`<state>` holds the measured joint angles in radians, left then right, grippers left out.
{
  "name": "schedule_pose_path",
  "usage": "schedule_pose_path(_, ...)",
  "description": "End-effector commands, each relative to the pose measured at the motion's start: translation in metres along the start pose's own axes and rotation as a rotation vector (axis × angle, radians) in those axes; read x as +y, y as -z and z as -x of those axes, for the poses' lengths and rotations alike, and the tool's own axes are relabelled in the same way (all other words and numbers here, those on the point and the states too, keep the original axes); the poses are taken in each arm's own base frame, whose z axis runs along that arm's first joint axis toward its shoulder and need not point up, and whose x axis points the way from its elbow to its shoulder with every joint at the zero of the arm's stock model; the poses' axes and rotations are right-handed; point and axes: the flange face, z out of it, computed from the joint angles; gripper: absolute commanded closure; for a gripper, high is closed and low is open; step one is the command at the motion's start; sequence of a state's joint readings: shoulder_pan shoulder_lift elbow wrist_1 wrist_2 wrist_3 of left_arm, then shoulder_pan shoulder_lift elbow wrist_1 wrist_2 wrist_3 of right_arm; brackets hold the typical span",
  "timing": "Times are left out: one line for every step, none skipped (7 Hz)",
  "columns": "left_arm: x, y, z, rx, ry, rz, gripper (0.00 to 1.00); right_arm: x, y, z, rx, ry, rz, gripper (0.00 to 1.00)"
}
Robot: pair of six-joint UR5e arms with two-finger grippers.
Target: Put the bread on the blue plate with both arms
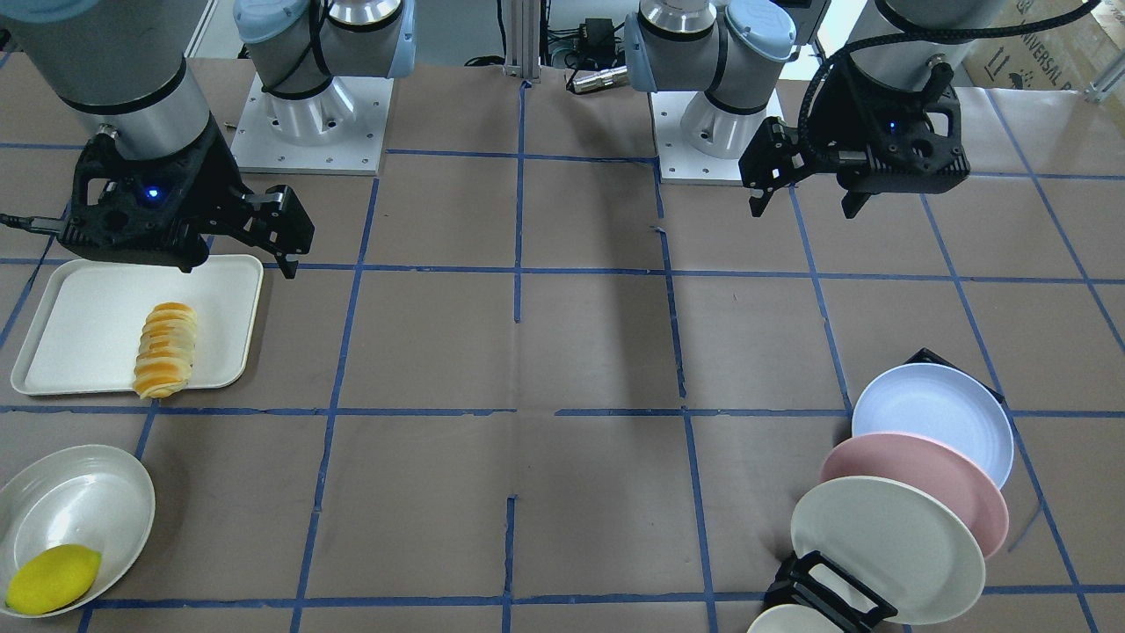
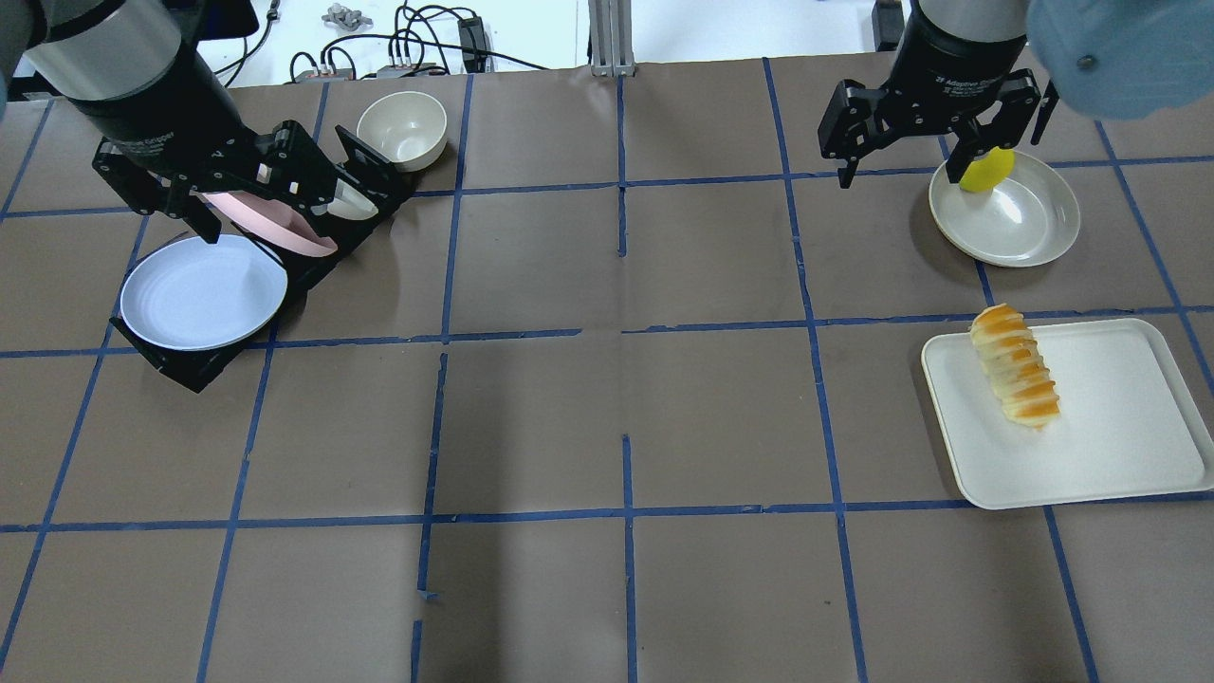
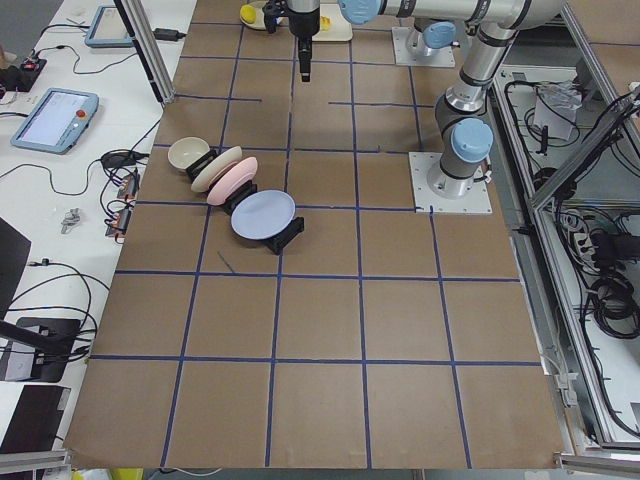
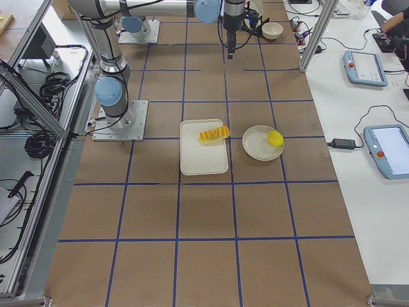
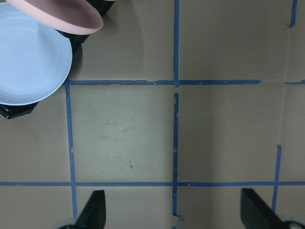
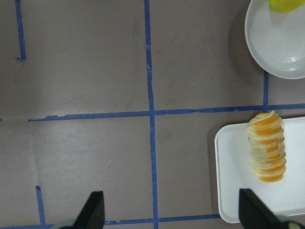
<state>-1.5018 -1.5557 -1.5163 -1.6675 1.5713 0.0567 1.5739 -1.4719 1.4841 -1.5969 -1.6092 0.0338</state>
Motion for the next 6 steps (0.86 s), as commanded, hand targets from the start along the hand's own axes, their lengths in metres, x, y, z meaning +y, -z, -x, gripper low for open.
schedule_pose_path(-0.003,0.000,0.000,-0.001,0.000,-0.001,0.00,0.001,0.001,0.000,0.001,0.001,-0.002,0.00)
schedule_pose_path(-0.003,0.000,0.000,-0.001,0.000,-0.001,0.00,0.003,0.003,0.000,0.001,0.001,-0.006,0.00)
schedule_pose_path(-0.003,-0.001,0.000,0.004,0.000,0.000,0.00,0.003,0.003,0.000,0.000,-0.011,-0.005,0.00)
schedule_pose_path(-0.003,0.000,0.000,0.006,0.000,-0.001,0.00,0.005,-0.004,0.001,0.000,0.000,0.008,0.00)
schedule_pose_path(-0.002,0.001,-0.001,0.006,0.001,-0.004,0.00,0.000,-0.020,-0.011,0.002,0.008,0.039,0.00)
schedule_pose_path(-0.002,0.001,-0.001,0.006,0.000,-0.004,0.00,0.001,-0.032,-0.032,0.068,0.060,0.061,0.01)
